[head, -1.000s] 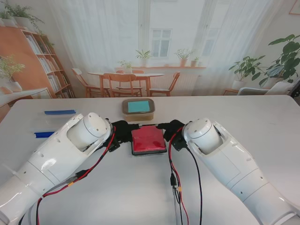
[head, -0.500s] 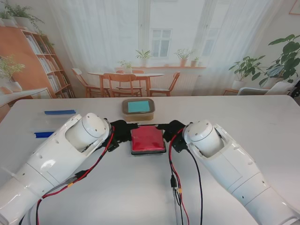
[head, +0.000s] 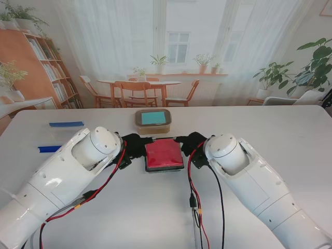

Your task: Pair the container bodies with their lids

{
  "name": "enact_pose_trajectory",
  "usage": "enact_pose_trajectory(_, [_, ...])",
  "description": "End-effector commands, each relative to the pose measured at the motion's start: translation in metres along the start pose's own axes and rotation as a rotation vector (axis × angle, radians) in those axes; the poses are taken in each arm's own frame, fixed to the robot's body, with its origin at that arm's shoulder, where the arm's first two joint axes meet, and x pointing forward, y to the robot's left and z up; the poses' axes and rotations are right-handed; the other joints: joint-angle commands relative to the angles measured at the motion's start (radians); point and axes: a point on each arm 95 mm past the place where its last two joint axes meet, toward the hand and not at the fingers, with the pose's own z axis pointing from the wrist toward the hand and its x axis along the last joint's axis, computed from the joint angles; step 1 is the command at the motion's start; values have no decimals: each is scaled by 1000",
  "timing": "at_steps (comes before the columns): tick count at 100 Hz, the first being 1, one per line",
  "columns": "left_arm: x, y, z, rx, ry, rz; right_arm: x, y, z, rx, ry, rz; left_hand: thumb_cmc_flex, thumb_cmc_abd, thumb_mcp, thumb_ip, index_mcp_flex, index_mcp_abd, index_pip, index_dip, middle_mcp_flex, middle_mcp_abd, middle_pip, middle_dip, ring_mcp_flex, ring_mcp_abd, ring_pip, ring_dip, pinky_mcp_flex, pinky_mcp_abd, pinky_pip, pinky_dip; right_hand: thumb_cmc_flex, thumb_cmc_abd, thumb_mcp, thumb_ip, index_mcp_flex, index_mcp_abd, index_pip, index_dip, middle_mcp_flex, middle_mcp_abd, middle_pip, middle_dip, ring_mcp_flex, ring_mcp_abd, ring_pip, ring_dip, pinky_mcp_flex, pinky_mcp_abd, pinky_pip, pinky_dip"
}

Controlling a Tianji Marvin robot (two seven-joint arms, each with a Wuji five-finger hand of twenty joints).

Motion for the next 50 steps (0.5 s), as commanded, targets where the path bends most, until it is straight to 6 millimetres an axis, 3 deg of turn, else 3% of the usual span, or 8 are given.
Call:
enact_pose_trajectory(1, [-2,3,0,-6,-4,-1,2,-2,-1,13,11,3,-34,-5,-19,-32,-7,-27,-12,-5,-6,-44,3,6,-14,59,15,17,32,-134,276,-16,-41,-34,13,23,-9,-40,3,-3,-29,122,10,20,-24,24,43,16,42,-227,213,-6])
enact_pose_trajectory(50, [-6,3,-4,14,1,-5,1,-5,-3,14,15,-1,-28,-14,-18,-31,-4,-31,-11,-5,-6,-42,3,6,-14,59,15,16,31,-136,276,-17,-45,-37,15,23,-8,-39,3,-1,-29,121,10,21,-24,25,42,18,42,-227,213,-6])
